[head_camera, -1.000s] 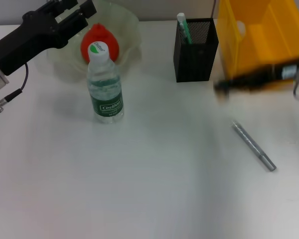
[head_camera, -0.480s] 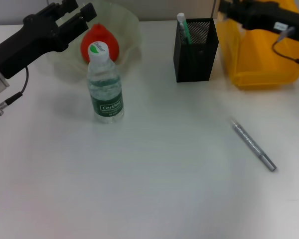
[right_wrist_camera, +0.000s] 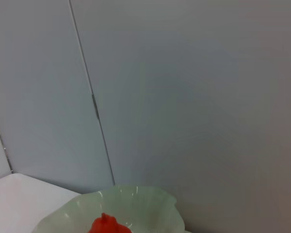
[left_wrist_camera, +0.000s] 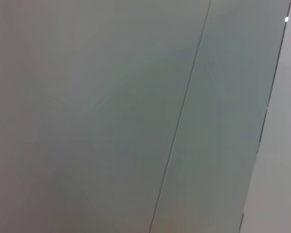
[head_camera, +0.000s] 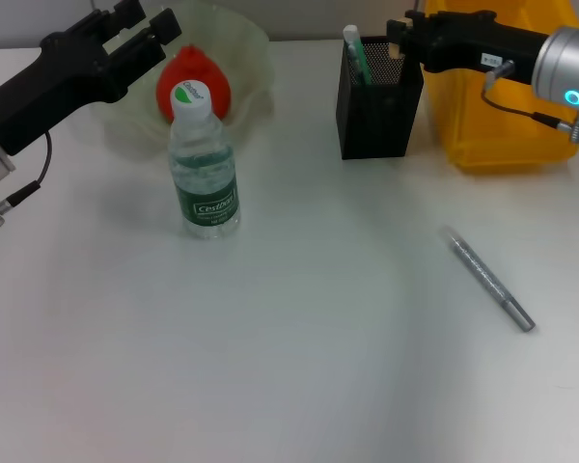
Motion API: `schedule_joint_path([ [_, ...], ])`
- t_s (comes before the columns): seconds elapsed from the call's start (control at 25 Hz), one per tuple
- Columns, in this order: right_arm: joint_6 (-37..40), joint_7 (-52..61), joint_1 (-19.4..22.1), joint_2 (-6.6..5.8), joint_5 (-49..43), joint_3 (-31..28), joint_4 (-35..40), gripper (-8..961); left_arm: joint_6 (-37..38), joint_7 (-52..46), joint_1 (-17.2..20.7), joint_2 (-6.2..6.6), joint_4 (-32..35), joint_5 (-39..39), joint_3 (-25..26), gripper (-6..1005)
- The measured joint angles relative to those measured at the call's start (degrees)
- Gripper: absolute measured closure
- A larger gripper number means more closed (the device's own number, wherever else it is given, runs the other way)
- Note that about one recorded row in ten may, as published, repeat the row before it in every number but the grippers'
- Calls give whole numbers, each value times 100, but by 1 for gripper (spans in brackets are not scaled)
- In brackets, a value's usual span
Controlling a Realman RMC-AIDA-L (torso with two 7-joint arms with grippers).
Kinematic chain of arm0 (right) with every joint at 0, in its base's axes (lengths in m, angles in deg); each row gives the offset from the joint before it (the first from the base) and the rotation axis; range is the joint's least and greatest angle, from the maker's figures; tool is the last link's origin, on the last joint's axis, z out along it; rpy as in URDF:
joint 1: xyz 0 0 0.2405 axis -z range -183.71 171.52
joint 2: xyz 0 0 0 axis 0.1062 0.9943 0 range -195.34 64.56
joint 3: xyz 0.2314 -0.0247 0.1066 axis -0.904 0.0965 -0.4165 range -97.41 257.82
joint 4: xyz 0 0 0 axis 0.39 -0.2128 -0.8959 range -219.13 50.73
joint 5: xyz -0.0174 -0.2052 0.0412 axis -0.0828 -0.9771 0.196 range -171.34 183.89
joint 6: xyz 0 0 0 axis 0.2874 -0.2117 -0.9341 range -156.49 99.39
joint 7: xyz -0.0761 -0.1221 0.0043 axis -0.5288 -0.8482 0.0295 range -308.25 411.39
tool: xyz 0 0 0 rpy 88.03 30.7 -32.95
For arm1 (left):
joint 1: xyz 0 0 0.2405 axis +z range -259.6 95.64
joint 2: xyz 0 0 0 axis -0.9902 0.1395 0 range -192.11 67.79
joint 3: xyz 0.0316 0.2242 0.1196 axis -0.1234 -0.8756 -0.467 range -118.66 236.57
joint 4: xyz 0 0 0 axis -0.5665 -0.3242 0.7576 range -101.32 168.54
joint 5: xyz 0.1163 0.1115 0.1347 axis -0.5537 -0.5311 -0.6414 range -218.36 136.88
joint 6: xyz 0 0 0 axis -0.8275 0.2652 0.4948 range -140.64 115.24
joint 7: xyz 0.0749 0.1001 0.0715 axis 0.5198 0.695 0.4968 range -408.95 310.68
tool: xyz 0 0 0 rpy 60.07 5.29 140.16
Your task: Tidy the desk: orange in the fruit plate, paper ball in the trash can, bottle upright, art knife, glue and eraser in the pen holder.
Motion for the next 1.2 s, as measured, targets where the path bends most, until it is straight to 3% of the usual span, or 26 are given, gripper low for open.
schedule_joint_path([
  [0.64, 161, -743, -9, -1, 504, -2, -152, 555, 76, -58, 26, 0, -80, 5, 36, 391],
  [0.8, 289, -594, 35, -13, 463, 4, -105, 460, 82, -61, 24, 0, -80, 8, 36, 391],
  [0.92, 479, 13, 145, -29, 244, 254, 173, 388, 84, -64, 19, 0, -80, 10, 36, 391],
  [1.2, 1565, 3643, 1067, -31, -1140, 1629, 2767, 391, 93, -77, 29, 0, -80, 10, 42, 391],
])
